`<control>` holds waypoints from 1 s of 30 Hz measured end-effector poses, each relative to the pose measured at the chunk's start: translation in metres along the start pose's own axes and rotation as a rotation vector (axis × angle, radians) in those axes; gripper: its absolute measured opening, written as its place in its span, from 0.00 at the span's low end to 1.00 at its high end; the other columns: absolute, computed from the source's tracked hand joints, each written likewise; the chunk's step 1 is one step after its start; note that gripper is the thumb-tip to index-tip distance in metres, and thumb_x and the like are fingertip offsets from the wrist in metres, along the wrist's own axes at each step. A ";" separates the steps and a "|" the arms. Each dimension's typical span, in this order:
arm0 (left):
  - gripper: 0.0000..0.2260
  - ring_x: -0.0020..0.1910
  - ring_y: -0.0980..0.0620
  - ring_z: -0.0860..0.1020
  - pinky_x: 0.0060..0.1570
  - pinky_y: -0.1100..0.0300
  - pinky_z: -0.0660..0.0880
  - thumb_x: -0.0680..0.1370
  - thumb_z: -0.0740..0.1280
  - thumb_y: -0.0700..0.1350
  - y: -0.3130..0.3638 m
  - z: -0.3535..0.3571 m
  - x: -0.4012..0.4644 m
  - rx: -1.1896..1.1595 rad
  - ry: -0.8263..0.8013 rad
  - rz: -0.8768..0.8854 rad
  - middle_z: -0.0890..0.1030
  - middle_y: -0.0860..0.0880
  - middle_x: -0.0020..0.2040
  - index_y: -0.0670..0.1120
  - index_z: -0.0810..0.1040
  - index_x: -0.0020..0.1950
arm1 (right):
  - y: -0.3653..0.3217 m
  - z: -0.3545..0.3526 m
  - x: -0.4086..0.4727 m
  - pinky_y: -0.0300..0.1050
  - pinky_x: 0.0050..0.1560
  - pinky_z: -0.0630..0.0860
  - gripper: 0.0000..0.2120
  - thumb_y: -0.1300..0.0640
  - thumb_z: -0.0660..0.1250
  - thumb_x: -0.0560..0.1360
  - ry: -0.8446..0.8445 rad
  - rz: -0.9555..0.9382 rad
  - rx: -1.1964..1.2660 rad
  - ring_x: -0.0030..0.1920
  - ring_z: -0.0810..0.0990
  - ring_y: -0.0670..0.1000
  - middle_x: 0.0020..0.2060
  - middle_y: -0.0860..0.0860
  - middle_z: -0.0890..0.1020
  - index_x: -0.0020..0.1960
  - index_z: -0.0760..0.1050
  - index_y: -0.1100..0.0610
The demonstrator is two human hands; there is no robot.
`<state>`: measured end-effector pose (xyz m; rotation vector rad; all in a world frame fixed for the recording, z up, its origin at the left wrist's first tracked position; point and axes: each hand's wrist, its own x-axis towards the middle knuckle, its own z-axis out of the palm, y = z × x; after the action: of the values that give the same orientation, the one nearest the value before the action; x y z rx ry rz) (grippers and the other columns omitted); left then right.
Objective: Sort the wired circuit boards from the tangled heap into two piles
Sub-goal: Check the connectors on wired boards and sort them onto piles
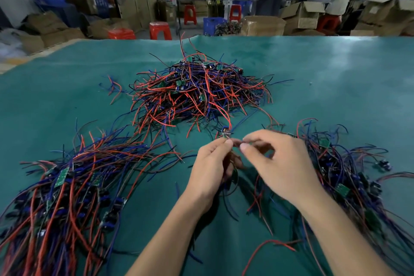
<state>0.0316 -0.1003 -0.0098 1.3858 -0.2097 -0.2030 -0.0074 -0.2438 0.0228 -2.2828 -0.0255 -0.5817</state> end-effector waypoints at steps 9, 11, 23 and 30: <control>0.15 0.28 0.51 0.62 0.26 0.60 0.56 0.79 0.63 0.50 0.001 0.001 -0.002 0.061 0.041 0.007 0.67 0.45 0.31 0.42 0.79 0.39 | -0.009 0.017 -0.008 0.27 0.40 0.72 0.08 0.63 0.74 0.71 -0.004 0.026 0.116 0.36 0.82 0.39 0.33 0.40 0.85 0.40 0.86 0.50; 0.15 0.27 0.51 0.65 0.24 0.64 0.59 0.80 0.61 0.45 0.002 0.001 -0.002 0.059 0.034 0.021 0.71 0.46 0.31 0.41 0.83 0.39 | -0.005 0.015 -0.004 0.36 0.39 0.75 0.08 0.61 0.73 0.72 0.038 0.163 0.176 0.34 0.82 0.43 0.31 0.43 0.84 0.37 0.84 0.50; 0.17 0.23 0.52 0.62 0.24 0.63 0.59 0.72 0.58 0.49 0.006 0.002 -0.006 0.185 -0.120 0.030 0.67 0.48 0.23 0.46 0.76 0.26 | 0.000 0.015 0.002 0.40 0.27 0.64 0.11 0.56 0.75 0.74 -0.170 0.617 0.964 0.33 0.74 0.49 0.38 0.55 0.81 0.50 0.86 0.64; 0.16 0.23 0.52 0.61 0.24 0.60 0.56 0.72 0.58 0.48 0.007 0.002 -0.007 0.247 -0.109 0.034 0.65 0.43 0.25 0.46 0.74 0.25 | 0.005 0.018 0.004 0.39 0.28 0.68 0.15 0.55 0.77 0.66 -0.149 0.642 1.102 0.33 0.74 0.48 0.38 0.55 0.80 0.47 0.86 0.65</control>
<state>0.0245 -0.0987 -0.0028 1.6163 -0.3578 -0.2300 0.0039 -0.2354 0.0105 -1.1421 0.2460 -0.0016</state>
